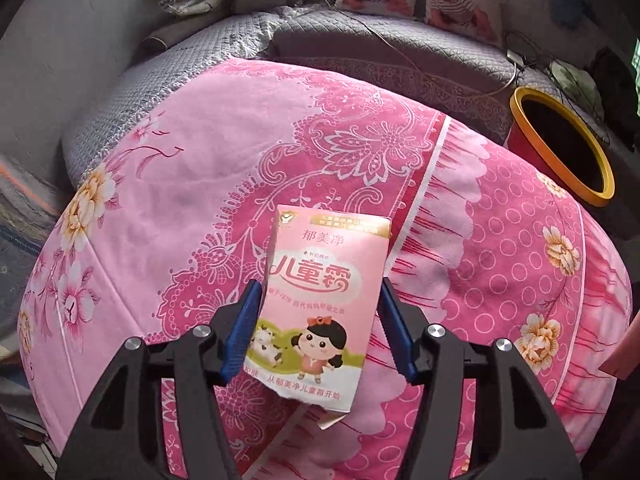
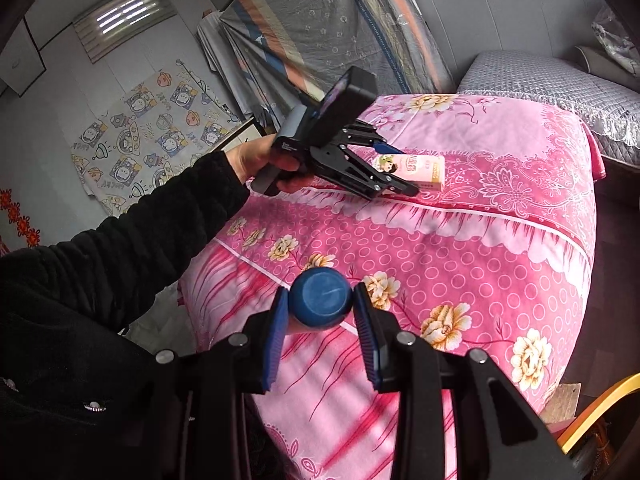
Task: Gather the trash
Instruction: 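Carry the cream box and lotion tube over the yellow bin and release both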
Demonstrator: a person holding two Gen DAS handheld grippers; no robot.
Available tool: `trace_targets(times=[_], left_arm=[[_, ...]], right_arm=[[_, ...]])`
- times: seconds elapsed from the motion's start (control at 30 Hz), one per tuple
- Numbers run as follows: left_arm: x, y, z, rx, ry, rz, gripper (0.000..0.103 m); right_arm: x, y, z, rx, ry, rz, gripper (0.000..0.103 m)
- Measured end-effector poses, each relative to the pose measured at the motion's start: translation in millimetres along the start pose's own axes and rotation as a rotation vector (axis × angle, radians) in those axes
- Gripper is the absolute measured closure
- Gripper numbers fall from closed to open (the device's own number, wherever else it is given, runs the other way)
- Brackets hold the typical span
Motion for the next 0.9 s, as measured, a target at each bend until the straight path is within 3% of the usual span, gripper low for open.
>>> trace_targets(times=[0.07, 0.13, 0.3, 0.47, 0.63, 0.8, 0.9], left_arm=[[-4, -22, 11, 0.014, -0.015, 0.077, 0.048], [-10, -40, 30, -0.018, -0.034, 0.153, 0.048], [-34, -68, 87, -0.072, -0.131, 0.292, 0.048], [-54, -80, 163, -0.063, -0.094, 0.392, 0.047], [-74, -73, 242, -0.024, -0.052, 0.44, 0.047], [-91, -44, 305, 0.07, -0.046, 0.409, 0.047], [-98, -27, 339, 0.089, -0.016, 0.403, 0.046]], right_arm=[[3, -12, 10, 0.03, 0.041, 0.036, 0.072], [9, -26, 21, 0.059, 0.093, 0.073, 0.072], [29, -80, 50, 0.215, 0.199, 0.174, 0.072], [62, -147, 76, 0.49, 0.3, 0.241, 0.072], [105, -207, 92, 0.826, 0.39, 0.262, 0.072], [149, -232, 115, 0.947, 0.513, 0.256, 0.072], [178, -239, 128, 0.967, 0.603, 0.232, 0.072]])
Point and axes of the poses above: each gripper's, at about its wrist camera, not at the fingertips, and y roughly the way its jaws point, z to its right, x to its underside, the point moved 4 cm from there along y, roughly the way its jaws point, and after that the axes turned 11 degrees about -y, right-handed, at the moved point
